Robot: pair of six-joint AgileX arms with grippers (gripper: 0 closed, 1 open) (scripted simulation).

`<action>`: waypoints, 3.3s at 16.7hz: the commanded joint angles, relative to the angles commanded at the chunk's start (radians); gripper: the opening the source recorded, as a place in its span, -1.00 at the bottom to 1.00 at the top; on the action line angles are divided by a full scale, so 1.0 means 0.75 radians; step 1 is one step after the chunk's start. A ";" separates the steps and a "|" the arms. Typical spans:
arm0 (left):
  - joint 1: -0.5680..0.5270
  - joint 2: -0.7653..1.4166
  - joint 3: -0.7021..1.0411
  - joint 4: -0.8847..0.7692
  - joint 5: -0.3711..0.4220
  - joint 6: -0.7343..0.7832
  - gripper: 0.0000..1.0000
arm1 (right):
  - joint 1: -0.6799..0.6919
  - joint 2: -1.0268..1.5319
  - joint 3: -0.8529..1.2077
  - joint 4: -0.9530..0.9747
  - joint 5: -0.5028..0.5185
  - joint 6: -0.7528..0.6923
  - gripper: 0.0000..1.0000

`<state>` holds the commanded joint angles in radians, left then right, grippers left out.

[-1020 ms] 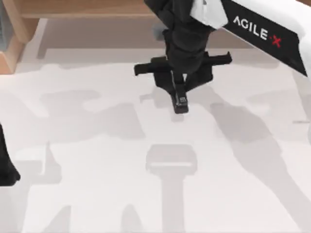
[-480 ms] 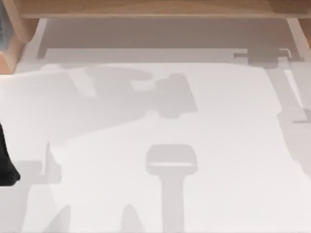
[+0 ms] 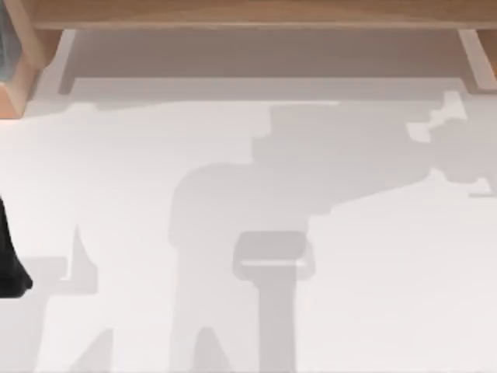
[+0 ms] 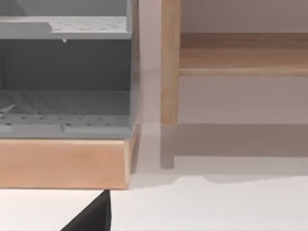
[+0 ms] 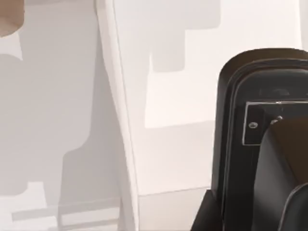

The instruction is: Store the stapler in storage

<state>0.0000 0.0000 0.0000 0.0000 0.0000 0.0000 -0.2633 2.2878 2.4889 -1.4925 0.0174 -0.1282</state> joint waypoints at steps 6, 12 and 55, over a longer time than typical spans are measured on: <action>0.000 0.000 0.000 0.000 0.000 0.000 1.00 | -0.138 0.371 0.032 0.082 -0.002 -0.253 -1.00; 0.000 0.000 0.000 0.000 0.000 0.000 1.00 | -0.141 0.445 0.018 0.062 0.011 -0.288 -1.00; 0.000 0.000 0.000 0.000 0.000 0.000 1.00 | -0.141 0.433 -0.058 0.125 0.011 -0.288 1.00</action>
<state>0.0000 0.0000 0.0000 0.0000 0.0000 0.0000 -0.3689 2.6126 2.4455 -1.3985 0.0255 -0.3440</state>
